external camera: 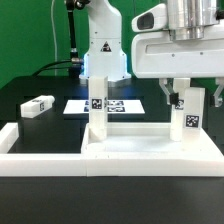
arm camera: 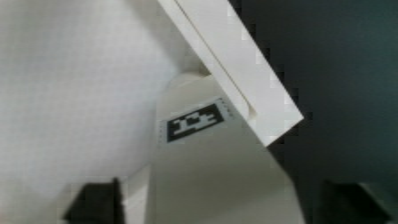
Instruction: Assemble desk
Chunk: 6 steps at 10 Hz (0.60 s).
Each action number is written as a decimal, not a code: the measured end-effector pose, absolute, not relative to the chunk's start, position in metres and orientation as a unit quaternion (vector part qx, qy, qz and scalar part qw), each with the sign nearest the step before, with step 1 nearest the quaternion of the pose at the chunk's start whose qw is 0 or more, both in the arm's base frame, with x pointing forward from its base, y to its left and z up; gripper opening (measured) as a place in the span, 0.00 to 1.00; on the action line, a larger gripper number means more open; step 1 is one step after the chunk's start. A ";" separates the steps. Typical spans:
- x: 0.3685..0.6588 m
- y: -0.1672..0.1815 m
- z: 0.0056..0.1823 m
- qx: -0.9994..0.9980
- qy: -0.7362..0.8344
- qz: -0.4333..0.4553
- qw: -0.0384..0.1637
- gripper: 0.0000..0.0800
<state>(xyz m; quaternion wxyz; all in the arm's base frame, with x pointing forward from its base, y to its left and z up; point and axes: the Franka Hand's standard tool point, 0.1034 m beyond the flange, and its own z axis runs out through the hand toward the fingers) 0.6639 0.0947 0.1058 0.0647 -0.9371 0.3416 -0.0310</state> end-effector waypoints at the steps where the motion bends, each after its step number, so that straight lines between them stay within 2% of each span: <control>1: 0.664 0.095 0.106 -0.937 0.343 -0.031 0.065 0.47; 2: 0.663 0.093 0.105 -0.929 0.363 -0.029 0.064 0.37; 4: 0.663 0.092 0.105 -0.904 0.423 -0.025 0.065 0.37; 6: 0.664 0.085 0.105 -0.829 0.555 -0.011 0.065 0.37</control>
Offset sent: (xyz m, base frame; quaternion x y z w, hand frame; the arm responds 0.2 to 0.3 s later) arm 0.0000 0.0000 0.0000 0.0000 0.0000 0.1296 0.9916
